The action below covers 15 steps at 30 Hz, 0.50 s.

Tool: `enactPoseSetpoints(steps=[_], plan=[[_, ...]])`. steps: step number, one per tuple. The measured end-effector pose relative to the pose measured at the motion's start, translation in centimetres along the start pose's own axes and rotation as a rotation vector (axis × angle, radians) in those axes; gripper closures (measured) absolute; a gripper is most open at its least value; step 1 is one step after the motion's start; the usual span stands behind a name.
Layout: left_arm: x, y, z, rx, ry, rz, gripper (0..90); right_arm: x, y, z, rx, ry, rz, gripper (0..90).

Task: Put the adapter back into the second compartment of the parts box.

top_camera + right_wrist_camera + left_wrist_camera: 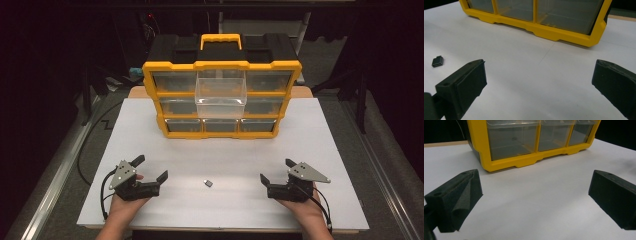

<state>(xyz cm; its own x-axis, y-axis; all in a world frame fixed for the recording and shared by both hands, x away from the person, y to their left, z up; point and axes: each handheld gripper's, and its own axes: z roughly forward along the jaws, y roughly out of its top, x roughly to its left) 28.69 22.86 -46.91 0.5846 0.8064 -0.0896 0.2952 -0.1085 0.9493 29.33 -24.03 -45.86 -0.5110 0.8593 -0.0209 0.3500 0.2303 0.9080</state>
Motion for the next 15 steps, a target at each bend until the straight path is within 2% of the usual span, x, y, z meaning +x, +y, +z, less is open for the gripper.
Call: enactPoseSetpoints(steps=[8,15], plan=[[-0.15,0.06,0.18,-0.001,-0.005,0.007,0.3,0.34,0.08,-0.17,0.008,0.003,-0.007,0.2],[-0.04,0.18,0.04,-0.006,0.000,0.015,0.3,0.65,0.22,-0.04,0.041,0.016,-0.015,0.2]])
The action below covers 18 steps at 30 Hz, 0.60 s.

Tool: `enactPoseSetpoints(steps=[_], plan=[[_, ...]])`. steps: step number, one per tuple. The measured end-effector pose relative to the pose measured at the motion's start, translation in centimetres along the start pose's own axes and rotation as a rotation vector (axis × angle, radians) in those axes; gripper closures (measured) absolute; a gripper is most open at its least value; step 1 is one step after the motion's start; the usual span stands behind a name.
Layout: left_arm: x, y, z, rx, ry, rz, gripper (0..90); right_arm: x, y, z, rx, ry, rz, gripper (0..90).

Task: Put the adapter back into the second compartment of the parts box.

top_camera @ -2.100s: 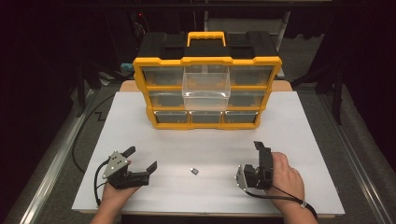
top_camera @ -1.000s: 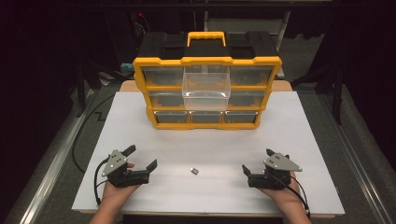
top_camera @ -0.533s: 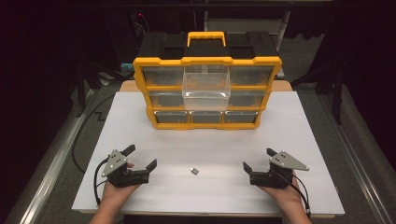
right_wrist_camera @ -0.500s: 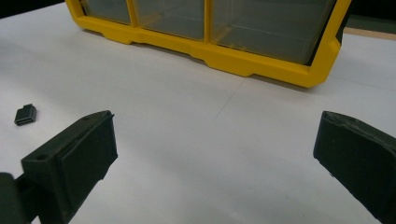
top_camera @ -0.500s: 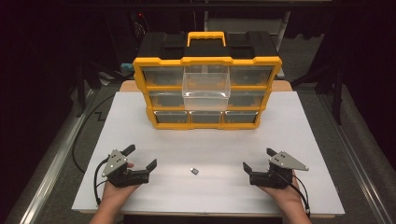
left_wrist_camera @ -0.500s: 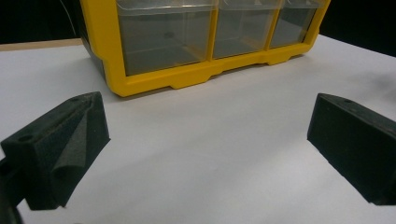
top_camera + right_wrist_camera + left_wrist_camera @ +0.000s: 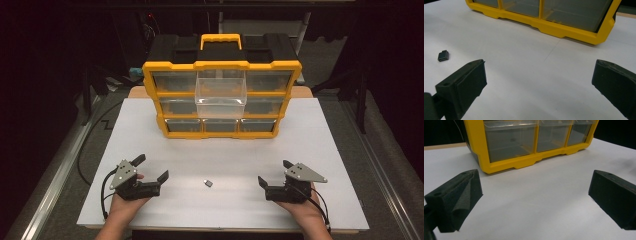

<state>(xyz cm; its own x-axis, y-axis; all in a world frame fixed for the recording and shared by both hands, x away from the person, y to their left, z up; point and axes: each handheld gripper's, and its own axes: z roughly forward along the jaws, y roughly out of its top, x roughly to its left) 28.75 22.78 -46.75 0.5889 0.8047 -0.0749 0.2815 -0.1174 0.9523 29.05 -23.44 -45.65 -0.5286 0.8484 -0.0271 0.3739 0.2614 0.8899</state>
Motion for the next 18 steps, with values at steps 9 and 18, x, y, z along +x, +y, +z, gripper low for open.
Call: enactPoseSetpoints(steps=[9,18], plan=[[0.0,0.0,0.1,0.005,-0.007,0.007,0.3,0.6,0.2,0.6,0.066,0.005,-0.019,0.2],[0.0,0.0,0.1,0.002,-0.016,0.006,0.3,0.8,0.3,1.3,0.144,0.018,-0.002,0.2]])
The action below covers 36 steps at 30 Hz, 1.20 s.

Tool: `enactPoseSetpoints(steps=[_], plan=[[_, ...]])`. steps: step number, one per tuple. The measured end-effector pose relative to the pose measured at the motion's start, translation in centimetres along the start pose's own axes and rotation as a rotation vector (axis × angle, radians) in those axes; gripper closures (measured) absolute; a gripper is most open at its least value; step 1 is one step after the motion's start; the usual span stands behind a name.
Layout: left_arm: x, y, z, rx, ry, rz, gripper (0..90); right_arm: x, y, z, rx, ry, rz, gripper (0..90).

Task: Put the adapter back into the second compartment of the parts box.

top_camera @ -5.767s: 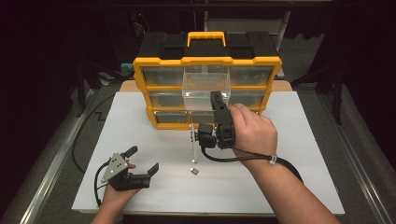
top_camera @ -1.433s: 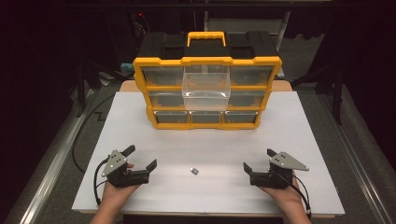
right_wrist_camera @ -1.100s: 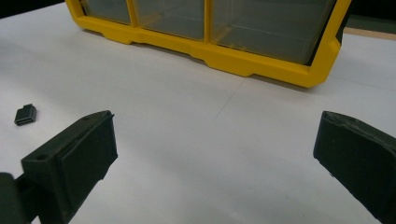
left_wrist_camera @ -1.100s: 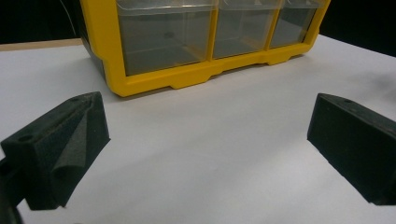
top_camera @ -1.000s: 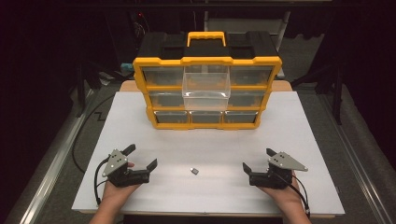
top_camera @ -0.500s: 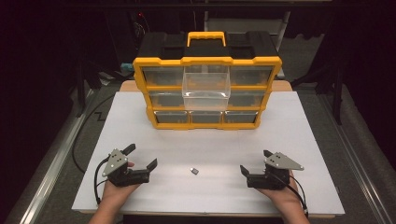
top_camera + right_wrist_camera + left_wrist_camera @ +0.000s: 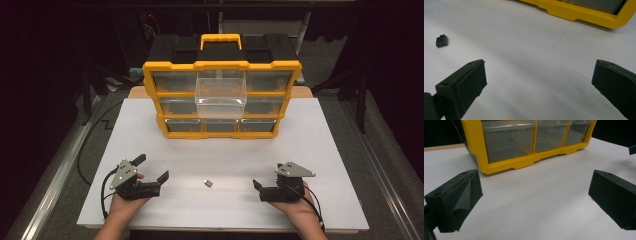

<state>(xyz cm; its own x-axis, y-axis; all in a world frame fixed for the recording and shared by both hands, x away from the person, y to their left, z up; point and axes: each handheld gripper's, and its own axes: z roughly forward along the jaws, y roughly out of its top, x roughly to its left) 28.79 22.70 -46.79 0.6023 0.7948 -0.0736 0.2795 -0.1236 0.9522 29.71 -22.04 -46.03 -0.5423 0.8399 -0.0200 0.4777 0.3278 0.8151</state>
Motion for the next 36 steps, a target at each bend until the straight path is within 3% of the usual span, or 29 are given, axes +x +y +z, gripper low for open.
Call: enactPoseSetpoints(steps=[6,12,17,26,30,36], plan=[[0.1,0.1,-0.1,-0.004,0.006,-0.002,0.3,-0.1,0.1,0.0,0.014,0.026,0.021,0.2],[0.0,0.0,0.0,0.000,0.007,0.004,0.3,0.4,0.4,0.4,0.034,0.049,0.009,0.2],[0.0,0.0,0.0,0.004,0.005,0.008,0.3,1.3,0.6,0.5,0.026,0.090,-0.044,1.5],[-0.1,0.0,-0.1,0.006,0.000,0.010,0.3,3.3,1.8,1.5,0.031,0.160,-0.090,0.3],[-0.1,-0.1,0.0,0.005,-0.003,0.014,0.3,4.3,2.4,1.9,0.014,0.146,-0.148,0.2],[-0.1,-0.1,0.0,0.004,-0.001,0.007,0.3,5.2,3.4,3.2,0.036,0.192,-0.151,0.2]])
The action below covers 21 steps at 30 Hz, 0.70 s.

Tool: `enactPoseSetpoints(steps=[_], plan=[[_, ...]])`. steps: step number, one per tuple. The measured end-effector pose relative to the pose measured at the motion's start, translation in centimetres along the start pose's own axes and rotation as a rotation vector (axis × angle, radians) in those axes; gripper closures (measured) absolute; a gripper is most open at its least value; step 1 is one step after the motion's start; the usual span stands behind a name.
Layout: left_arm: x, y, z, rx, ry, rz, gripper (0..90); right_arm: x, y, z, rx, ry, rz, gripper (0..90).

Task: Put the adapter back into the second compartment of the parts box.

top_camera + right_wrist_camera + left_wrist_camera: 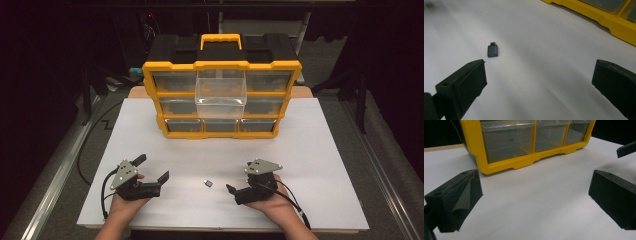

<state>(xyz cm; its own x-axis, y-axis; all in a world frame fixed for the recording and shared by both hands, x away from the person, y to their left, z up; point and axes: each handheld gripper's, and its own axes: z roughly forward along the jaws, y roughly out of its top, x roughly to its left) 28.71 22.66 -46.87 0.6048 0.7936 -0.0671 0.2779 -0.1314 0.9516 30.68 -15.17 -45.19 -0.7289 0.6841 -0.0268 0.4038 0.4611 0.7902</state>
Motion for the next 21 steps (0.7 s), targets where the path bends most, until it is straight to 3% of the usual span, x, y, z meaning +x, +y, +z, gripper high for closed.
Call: enactPoseSetpoints(steps=[13,21], plan=[[0.0,0.0,0.0,-0.005,-0.008,0.007,0.2,1.5,1.5,2.3,0.011,0.045,-0.008,4.2],[-0.1,0.0,0.1,-0.004,-0.009,0.009,0.3,2.3,1.9,3.1,0.031,0.064,-0.017,16.0]])
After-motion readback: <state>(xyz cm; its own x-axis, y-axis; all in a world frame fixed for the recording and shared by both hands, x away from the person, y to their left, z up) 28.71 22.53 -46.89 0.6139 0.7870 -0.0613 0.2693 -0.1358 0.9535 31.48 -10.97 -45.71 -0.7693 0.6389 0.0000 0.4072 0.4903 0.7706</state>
